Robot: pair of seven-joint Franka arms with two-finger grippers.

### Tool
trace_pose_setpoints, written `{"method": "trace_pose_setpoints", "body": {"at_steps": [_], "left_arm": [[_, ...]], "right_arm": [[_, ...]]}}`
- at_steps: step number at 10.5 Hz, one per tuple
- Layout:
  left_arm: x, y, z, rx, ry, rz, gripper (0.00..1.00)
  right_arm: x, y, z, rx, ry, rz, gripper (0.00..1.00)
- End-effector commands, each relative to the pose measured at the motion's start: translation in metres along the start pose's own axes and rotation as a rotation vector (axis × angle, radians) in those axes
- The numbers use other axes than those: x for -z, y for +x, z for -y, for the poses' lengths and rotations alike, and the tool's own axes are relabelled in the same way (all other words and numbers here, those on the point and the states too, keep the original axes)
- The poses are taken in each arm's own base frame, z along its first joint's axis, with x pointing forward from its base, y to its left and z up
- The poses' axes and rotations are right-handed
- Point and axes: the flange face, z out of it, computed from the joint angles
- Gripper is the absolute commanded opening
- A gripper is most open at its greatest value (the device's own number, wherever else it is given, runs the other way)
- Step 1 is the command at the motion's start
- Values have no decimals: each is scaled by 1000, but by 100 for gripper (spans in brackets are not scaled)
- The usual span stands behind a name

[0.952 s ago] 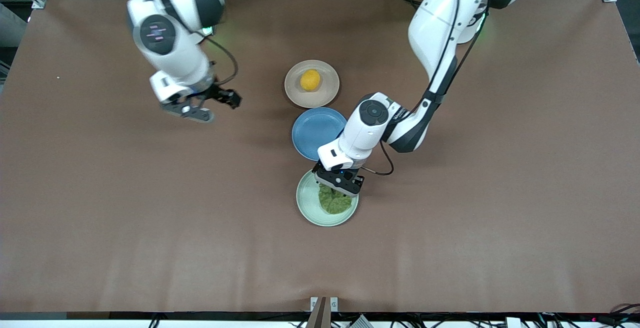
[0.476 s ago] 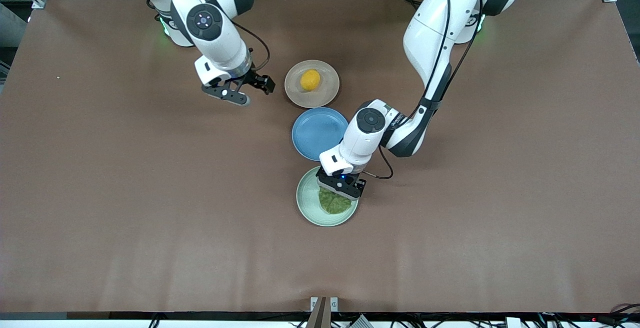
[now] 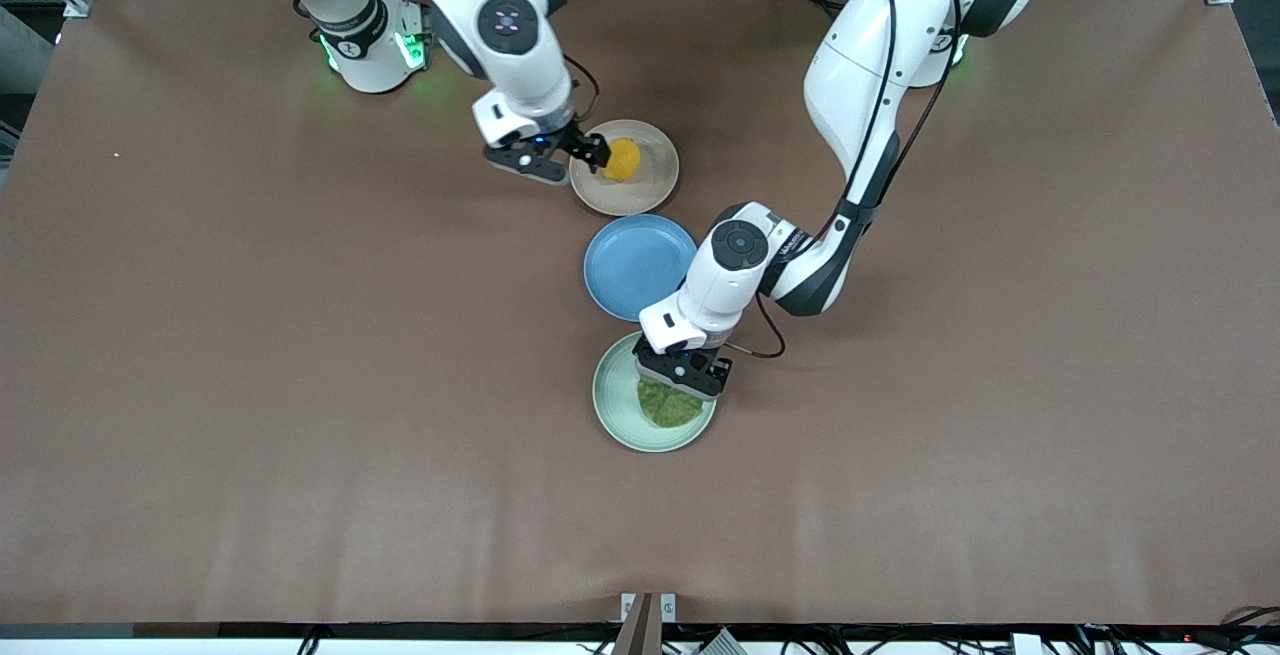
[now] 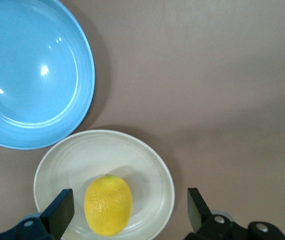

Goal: Pick lemon and lettuce from plates
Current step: 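Grasp the lettuce leaf with the left gripper while the right gripper descends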

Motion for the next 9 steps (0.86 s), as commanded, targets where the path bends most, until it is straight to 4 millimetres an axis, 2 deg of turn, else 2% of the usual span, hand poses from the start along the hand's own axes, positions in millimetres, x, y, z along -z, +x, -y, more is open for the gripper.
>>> {"method": "trace_pose_setpoints", "body": {"at_steps": [1, 3, 4, 6, 7, 9], "left_arm": [[-5, 1, -7, 12, 12, -13, 91], [-6, -1, -14, 26, 10, -11, 61], [-7, -2, -14, 23, 11, -9, 43], [0, 3, -14, 20, 10, -17, 16], [10, 9, -11, 24, 10, -28, 11], [17, 13, -8, 28, 11, -35, 9]], "right_arm": [[-38, -26, 15, -60, -6, -6, 100], [-54, -28, 19, -62, -5, -11, 100], [-60, -28, 20, -61, 0, -15, 100], [-62, -37, 26, -64, 20, -7, 100], [-69, -39, 29, -69, 37, -8, 100], [-91, -54, 33, -42, 39, -18, 100]]}}
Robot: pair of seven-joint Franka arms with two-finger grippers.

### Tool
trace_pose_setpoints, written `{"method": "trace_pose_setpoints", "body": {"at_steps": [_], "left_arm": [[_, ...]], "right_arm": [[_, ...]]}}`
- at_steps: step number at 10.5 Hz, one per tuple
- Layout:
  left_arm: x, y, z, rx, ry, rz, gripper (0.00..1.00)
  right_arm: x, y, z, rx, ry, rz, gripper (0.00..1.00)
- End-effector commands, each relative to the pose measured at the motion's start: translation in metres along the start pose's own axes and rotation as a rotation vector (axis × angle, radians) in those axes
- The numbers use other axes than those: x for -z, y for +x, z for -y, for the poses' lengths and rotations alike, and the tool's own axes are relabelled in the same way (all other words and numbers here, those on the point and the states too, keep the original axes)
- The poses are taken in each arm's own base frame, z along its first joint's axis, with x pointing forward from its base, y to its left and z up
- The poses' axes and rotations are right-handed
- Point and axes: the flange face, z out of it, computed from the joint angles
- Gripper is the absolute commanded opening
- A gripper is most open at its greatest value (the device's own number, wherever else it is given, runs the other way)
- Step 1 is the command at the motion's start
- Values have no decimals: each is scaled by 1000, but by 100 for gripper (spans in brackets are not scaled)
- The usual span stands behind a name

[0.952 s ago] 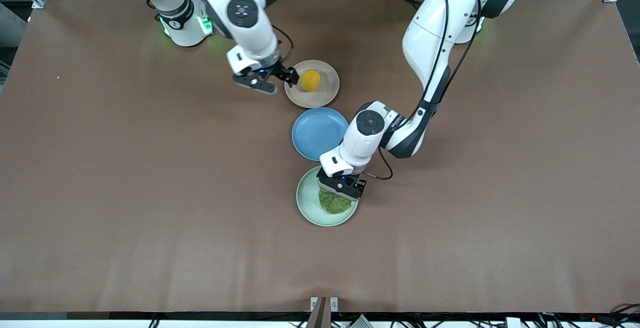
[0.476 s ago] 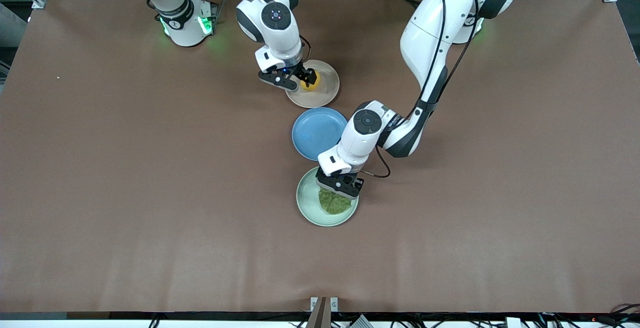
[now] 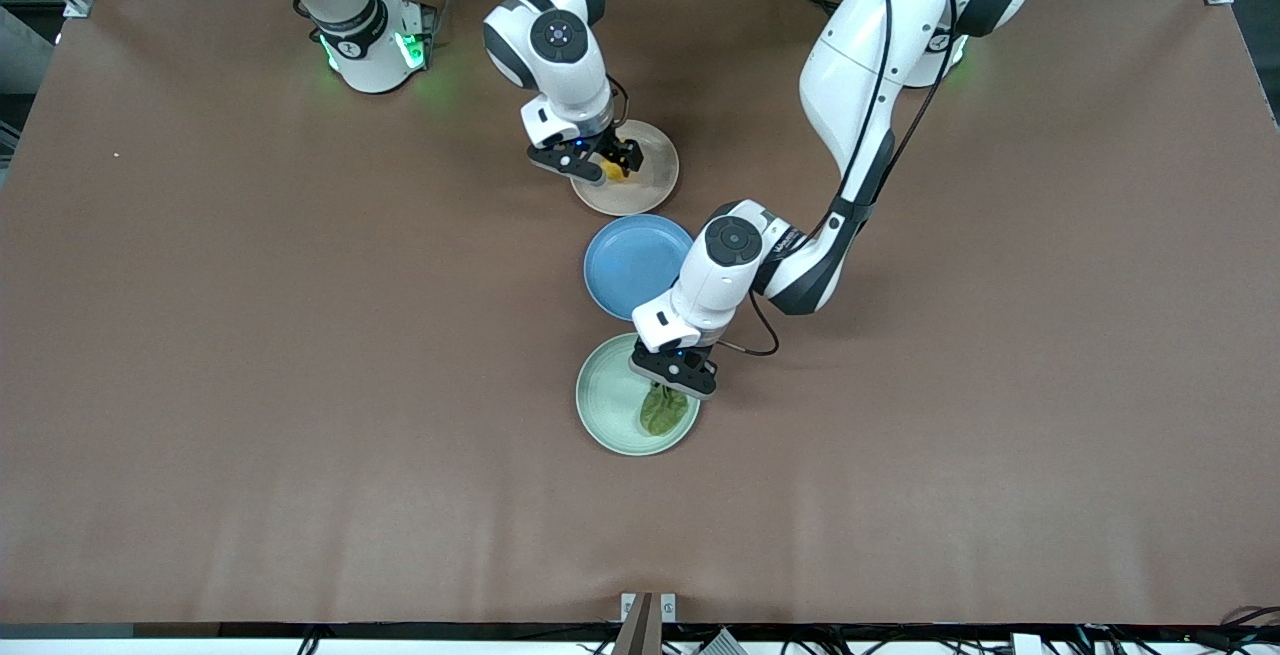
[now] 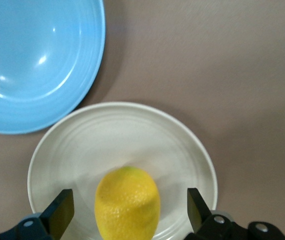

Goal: Pick lemon and lettuce from plates
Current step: 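Grasp the lettuce leaf with the left gripper while the right gripper descends, then close the right gripper on the yellow lemon on the cream plate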

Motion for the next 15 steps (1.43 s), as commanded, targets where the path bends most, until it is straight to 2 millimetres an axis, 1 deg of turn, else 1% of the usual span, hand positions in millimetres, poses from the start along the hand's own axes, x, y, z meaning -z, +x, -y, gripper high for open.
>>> {"method": "trace_pose_setpoints", "body": {"at_steps": [1, 2, 3, 4, 5, 8, 9, 10, 11, 13, 14, 15], "left_arm": [[8, 4, 1, 11, 20, -9, 9], [3, 0, 2, 11, 23, 1, 9], [0, -2, 8, 10, 36, 8, 1], [-2, -4, 15, 11, 49, 17, 0], [-6, -8, 18, 13, 56, 36, 0], [0, -7, 24, 26, 77, 79, 0], [7, -4, 24, 27, 81, 89, 0], [17, 2, 27, 34, 89, 104, 0], [29, 8, 27, 41, 97, 123, 0], [53, 19, 24, 51, 94, 119, 0], [69, 28, 32, 66, 96, 112, 0], [91, 40, 45, 85, 100, 108, 0]], "right_arm": [[-31, -19, 6, 2, -2, -1, 100], [-36, -23, 6, 4, 0, -1, 100], [-42, -32, 8, 17, 16, -8, 99], [-49, -40, 10, 11, 29, -17, 34], [-50, -41, 12, -7, 46, -24, 0], [-47, -38, 12, -9, 50, -25, 0], [-44, -34, 12, -15, 52, -27, 0], [-34, -24, 13, -24, 67, -31, 0], [-21, -10, 13, -15, 79, -40, 0], [0, 15, 8, 4, 64, -37, 0], [13, 30, 2, 14, 46, -31, 0], [26, 55, -9, 35, 19, -25, 0]]}}
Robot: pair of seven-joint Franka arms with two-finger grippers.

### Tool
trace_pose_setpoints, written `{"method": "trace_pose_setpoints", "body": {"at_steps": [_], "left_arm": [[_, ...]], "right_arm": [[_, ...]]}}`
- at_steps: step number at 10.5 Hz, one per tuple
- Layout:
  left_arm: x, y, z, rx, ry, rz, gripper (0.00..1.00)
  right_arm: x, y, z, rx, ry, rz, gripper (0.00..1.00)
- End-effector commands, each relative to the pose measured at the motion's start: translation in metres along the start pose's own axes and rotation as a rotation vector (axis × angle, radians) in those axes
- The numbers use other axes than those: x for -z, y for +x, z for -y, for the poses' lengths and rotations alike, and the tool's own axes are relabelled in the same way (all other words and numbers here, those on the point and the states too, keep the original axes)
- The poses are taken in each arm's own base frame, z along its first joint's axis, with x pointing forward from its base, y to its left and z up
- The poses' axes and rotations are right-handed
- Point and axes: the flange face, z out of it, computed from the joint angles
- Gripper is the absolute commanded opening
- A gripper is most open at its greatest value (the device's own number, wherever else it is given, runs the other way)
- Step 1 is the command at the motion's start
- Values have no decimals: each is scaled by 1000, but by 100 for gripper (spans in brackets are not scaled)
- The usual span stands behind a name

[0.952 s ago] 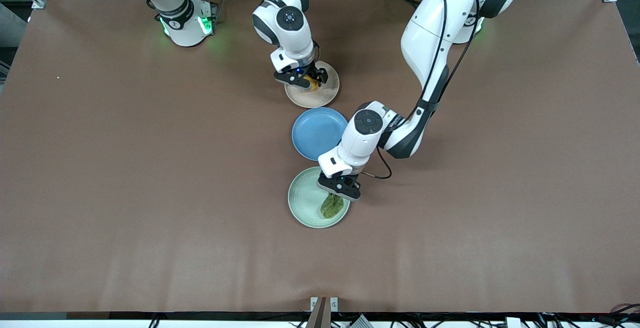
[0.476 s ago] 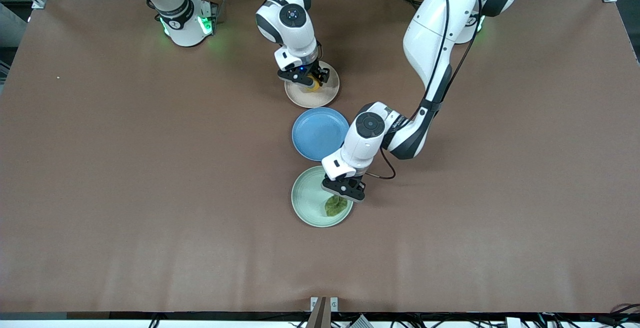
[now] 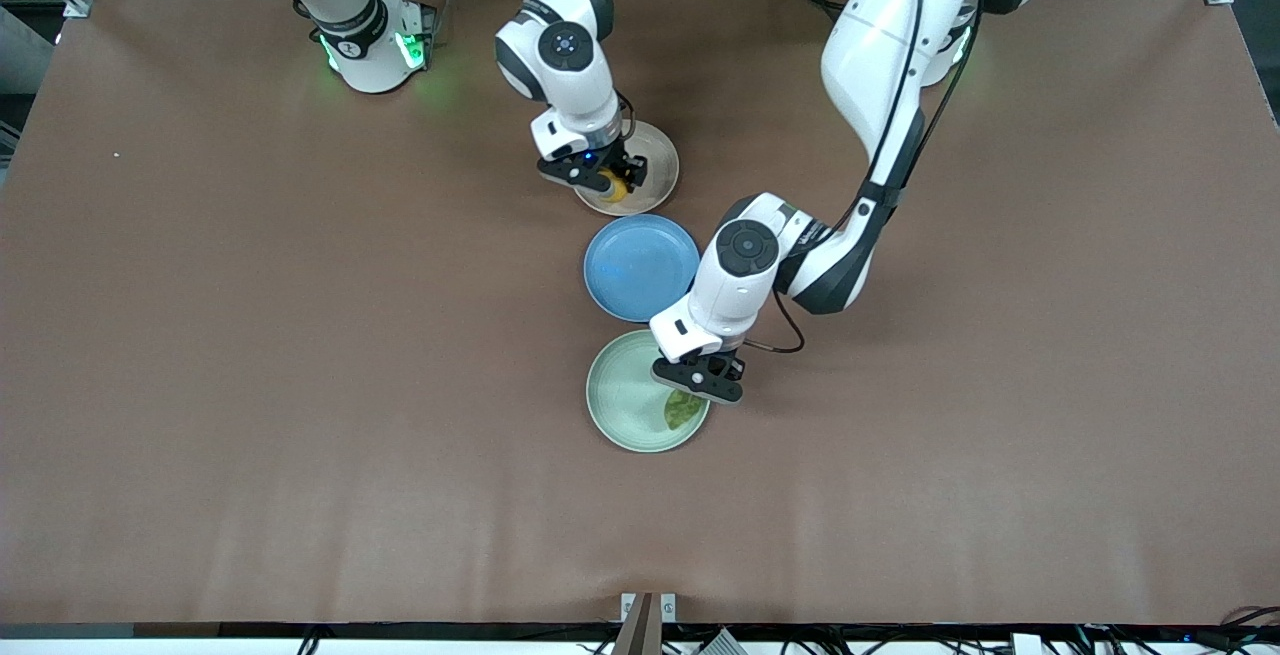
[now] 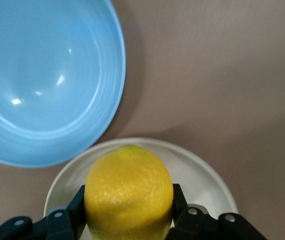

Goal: Pick lemon and lettuce from plates
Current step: 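Lift the lettuce with the left gripper while the right gripper lifts the lemon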

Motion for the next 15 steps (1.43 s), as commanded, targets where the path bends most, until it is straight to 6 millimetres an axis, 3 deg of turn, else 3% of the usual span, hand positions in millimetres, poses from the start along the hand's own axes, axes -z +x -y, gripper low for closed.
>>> {"method": "trace_pose_setpoints", "body": {"at_steps": [1, 3, 5, 6, 7, 10, 11, 13, 14, 15], "left_arm": [[69, 22, 34, 63, 24, -1, 0], [117, 33, 61, 99, 42, 21, 0], [157, 39, 117, 165, 65, 79, 0], [170, 37, 139, 147, 73, 102, 0], [179, 35, 174, 137, 83, 117, 0], [163, 8, 277, 75, 93, 192, 0], [151, -2, 296, 94, 96, 221, 0], [118, -18, 310, 117, 94, 278, 0], [101, -26, 328, 142, 94, 306, 0], [85, -34, 332, 149, 92, 335, 8]], "right_arm": [[45, 62, -27, 61, -35, 25, 0], [53, 105, -47, 121, -47, 18, 0], [63, 153, -73, 204, -70, 24, 0], [69, 173, -85, 233, -86, 39, 0], [77, 198, -102, 268, -89, 37, 0], [91, 269, -161, 399, -97, 15, 0], [94, 294, -184, 417, -100, 8, 0], [93, 346, -228, 484, -129, -2, 0], [94, 366, -245, 519, -141, -8, 0], [93, 382, -258, 553, -158, -13, 0]]}}
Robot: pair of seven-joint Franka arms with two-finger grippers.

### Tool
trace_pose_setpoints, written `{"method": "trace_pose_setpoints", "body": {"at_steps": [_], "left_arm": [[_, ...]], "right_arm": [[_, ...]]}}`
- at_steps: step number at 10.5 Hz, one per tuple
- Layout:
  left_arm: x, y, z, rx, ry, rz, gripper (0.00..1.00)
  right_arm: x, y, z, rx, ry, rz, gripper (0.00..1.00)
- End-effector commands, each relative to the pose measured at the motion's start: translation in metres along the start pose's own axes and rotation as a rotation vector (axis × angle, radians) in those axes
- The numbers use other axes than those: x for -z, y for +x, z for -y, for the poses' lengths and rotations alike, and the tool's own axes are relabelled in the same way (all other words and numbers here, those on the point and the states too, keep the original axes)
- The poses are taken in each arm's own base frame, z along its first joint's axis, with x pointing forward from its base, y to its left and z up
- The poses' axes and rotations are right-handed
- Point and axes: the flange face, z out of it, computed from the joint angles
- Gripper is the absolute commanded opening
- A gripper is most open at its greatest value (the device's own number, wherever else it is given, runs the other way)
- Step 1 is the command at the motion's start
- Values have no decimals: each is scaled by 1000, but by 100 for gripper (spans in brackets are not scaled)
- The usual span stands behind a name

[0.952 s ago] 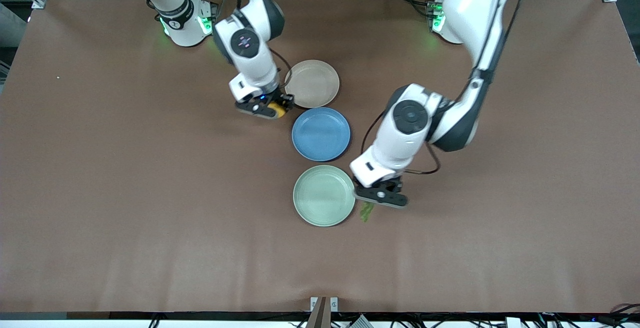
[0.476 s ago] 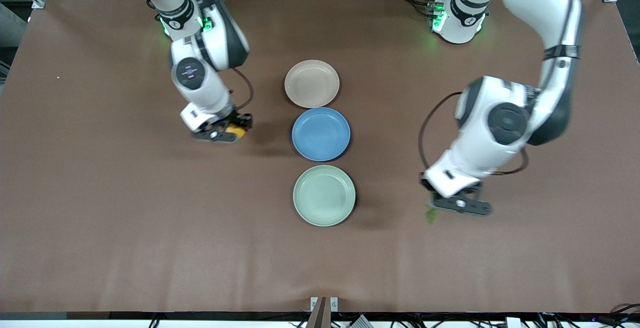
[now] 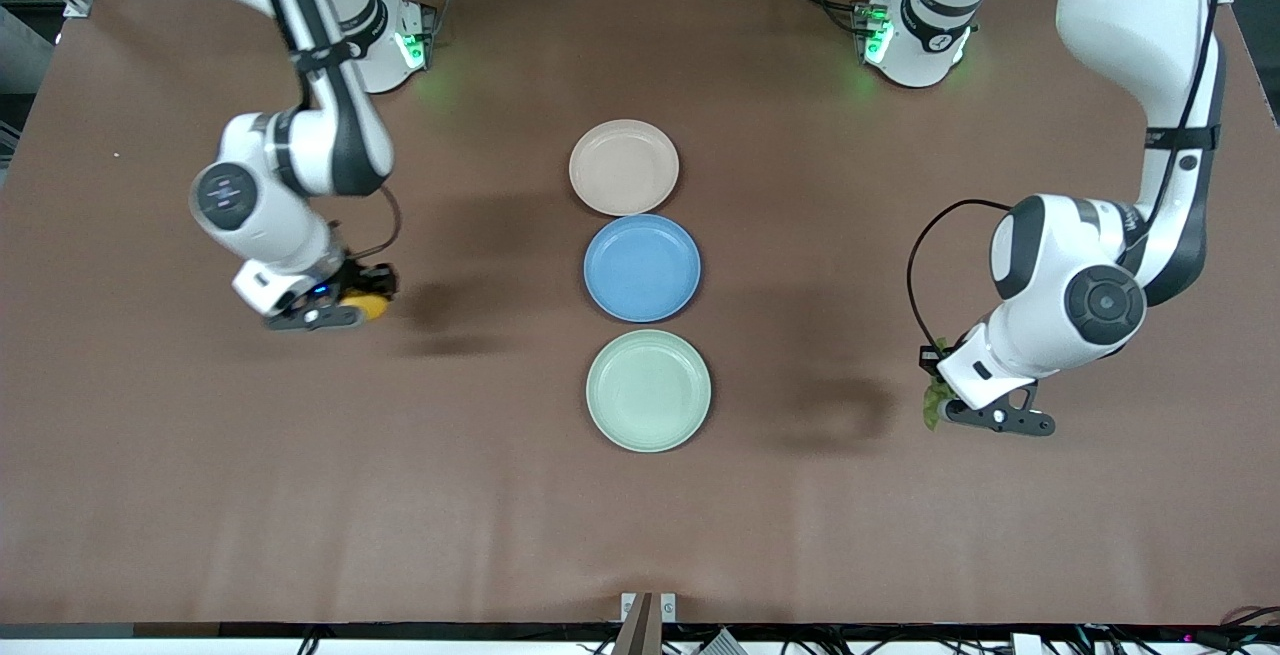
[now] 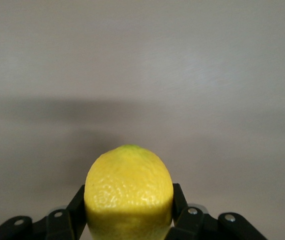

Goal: Pick lemon and lettuce from plates
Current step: 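Lower the lettuce and lemon onto the table and open both grippers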

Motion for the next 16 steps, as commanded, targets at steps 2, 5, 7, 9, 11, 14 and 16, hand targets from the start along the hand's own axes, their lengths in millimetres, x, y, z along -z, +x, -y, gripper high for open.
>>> {"method": "trace_pose_setpoints", "body": {"at_steps": [2, 5, 7, 9, 11, 14, 16], "left_arm": [[-71, -5, 24, 28, -4, 95, 35], [-98, -2, 23, 26, -5, 89, 86], [-88, -1, 22, 21, -4, 79, 100], [-70, 1, 26, 27, -2, 54, 100], [-48, 2, 27, 30, -2, 25, 100], [-6, 3, 31, 38, 1, -12, 100], [19, 2, 34, 42, 1, -20, 100]], "right_arm": [[-12, 43, -74, 134, -70, -6, 0], [-34, 64, -106, 161, -53, 4, 1], [-59, 74, -124, 162, -8, 19, 51], [-71, 77, -135, 153, 25, 22, 93], [-63, 83, -135, 156, 25, 11, 100], [-54, 88, -135, 151, 23, -7, 100], [-45, 94, -136, 152, 21, -24, 100]]}}
